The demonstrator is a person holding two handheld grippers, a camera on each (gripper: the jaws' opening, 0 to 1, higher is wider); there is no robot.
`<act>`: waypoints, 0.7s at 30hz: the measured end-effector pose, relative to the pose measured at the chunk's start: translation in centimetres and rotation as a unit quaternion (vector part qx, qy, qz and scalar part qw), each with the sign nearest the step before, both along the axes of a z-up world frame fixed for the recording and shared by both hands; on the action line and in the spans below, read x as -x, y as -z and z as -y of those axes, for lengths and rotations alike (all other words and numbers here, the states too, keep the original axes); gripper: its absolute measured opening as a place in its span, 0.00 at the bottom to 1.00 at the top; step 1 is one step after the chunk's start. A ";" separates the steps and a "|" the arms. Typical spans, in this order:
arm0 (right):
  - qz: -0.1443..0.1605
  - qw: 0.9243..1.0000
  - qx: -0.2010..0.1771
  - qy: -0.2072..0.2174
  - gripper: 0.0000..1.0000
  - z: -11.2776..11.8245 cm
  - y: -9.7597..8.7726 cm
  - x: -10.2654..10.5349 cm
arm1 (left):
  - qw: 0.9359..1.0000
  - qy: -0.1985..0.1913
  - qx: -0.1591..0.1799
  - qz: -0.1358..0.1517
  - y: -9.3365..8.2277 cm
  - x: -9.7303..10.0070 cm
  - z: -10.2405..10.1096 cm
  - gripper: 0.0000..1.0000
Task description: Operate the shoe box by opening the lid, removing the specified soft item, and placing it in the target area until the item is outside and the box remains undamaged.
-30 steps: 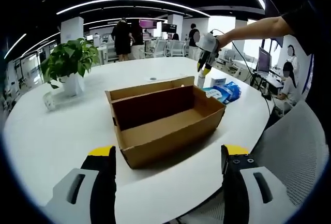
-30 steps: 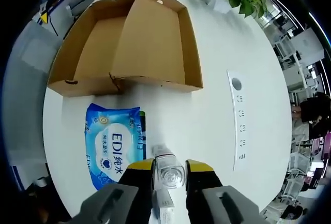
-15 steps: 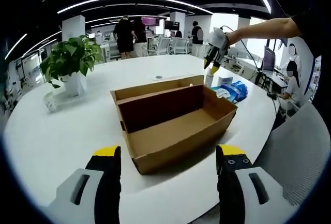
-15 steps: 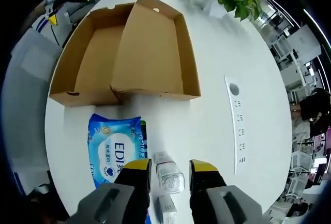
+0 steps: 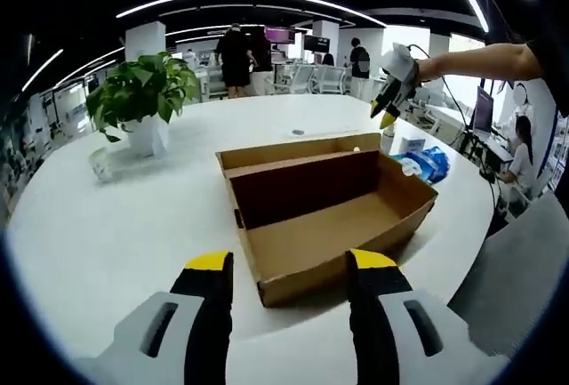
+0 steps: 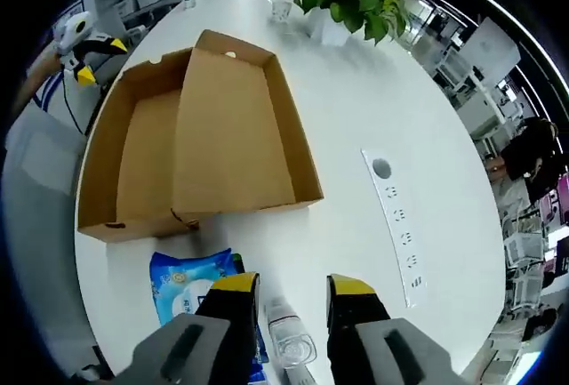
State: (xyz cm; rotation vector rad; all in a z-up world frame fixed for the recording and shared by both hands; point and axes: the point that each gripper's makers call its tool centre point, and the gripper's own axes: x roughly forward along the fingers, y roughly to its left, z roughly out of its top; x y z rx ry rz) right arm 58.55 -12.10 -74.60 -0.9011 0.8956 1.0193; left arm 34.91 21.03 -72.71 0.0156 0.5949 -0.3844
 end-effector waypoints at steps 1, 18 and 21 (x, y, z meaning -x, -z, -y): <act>0.004 1.000 -0.005 0.006 0.26 -0.2 -0.1 -0.2 | 1.000 -0.006 0.001 0.000 0.0 -0.1 -0.2 0.47; -0.003 0.963 -0.178 0.200 0.24 -3.5 -1.1 -2.0 | 0.996 -0.073 0.026 -0.049 2.2 -1.2 -1.4 0.16; -0.013 0.955 -0.190 0.229 0.23 -3.8 -0.6 -2.6 | 0.993 -0.087 0.034 -0.068 2.7 -1.2 -1.5 0.12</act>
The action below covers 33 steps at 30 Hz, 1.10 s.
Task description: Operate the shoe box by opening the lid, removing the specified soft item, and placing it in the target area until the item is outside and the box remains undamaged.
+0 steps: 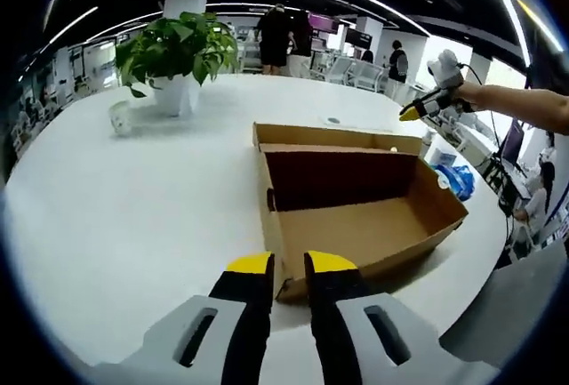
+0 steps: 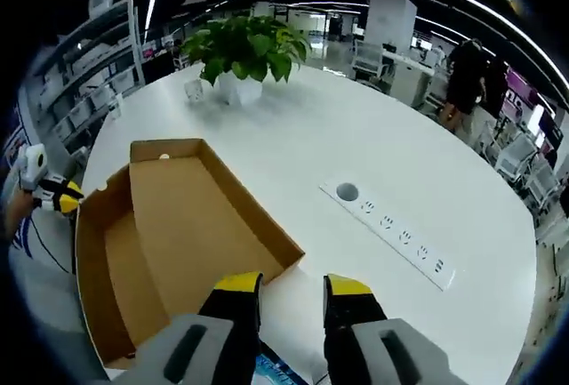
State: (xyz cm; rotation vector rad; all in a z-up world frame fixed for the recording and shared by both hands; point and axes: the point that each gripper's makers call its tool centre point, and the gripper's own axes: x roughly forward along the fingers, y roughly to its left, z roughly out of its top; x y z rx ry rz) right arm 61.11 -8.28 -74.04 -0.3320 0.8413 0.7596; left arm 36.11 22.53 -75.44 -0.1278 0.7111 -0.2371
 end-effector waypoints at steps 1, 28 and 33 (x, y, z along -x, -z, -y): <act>-0.002 1.000 -0.007 0.008 0.22 -0.2 0.2 -0.4 | 1.000 -0.010 0.012 -0.007 0.1 0.0 0.0 0.12; -0.120 0.970 -0.086 0.195 0.12 -2.8 6.0 0.7 | 0.999 -0.028 0.024 -0.008 1.3 0.1 -0.2 0.04; -0.121 0.969 -0.080 0.199 0.08 -2.7 6.2 1.0 | 0.999 -0.027 0.026 -0.015 1.4 0.0 -0.2 0.04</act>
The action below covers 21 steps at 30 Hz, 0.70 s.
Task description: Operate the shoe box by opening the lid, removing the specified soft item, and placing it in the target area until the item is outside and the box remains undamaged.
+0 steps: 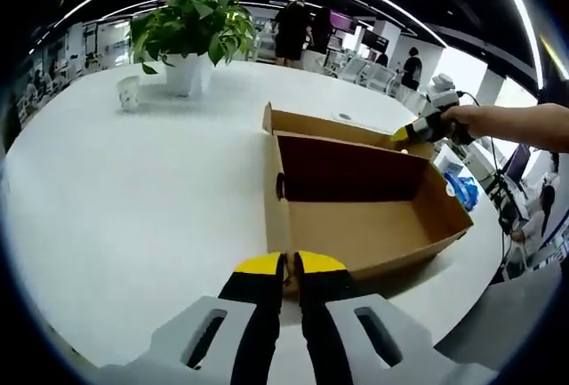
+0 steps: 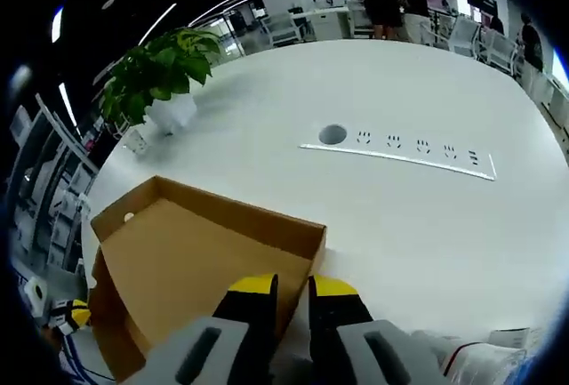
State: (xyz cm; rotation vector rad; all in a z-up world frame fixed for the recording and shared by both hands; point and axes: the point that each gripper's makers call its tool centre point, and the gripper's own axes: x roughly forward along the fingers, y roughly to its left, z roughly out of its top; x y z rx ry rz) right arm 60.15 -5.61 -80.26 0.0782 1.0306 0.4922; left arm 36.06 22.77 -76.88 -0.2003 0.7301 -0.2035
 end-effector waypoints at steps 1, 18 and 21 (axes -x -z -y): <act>0.002 1.000 0.000 0.003 0.07 0.1 -0.2 0.0 | 1.000 0.001 0.000 0.000 0.0 0.0 0.0 0.04; 0.034 0.999 -0.011 0.002 0.01 0.3 -3.6 0.1 | 1.000 -0.002 0.010 0.000 0.3 -0.1 -0.1 0.04; 0.040 0.999 -0.015 -0.002 0.00 0.3 -4.4 0.1 | 1.000 -0.004 0.014 0.003 0.3 -0.1 -0.2 0.04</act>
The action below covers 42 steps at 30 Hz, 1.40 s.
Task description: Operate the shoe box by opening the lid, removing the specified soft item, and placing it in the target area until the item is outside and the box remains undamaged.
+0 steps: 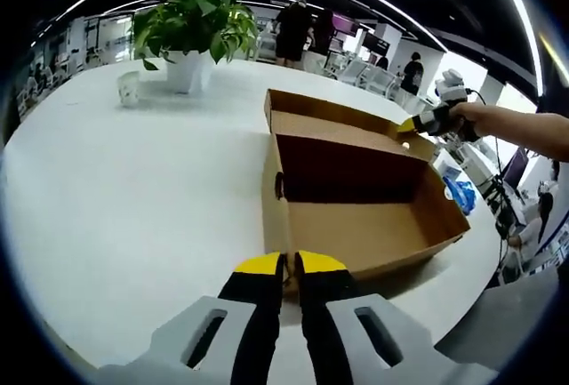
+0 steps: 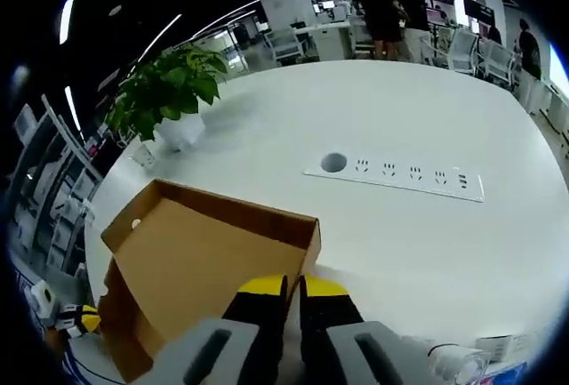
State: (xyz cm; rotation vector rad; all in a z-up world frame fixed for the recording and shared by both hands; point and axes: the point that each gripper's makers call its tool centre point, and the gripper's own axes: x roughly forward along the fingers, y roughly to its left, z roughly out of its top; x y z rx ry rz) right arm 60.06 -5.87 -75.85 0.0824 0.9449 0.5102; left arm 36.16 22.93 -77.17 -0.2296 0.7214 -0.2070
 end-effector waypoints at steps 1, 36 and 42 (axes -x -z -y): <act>0.001 1.000 0.000 -0.001 0.00 0.0 -0.1 0.1 | 1.000 0.000 0.000 0.000 0.0 0.0 0.1 0.04; 0.113 0.993 -0.021 -0.031 0.00 -0.4 -6.3 1.8 | 1.000 -0.005 -0.010 0.000 -0.3 0.4 0.5 0.03; 0.131 0.990 -0.021 -0.041 0.00 -0.3 -7.2 2.7 | 1.000 -0.004 -0.010 -0.002 -0.3 0.4 0.4 0.03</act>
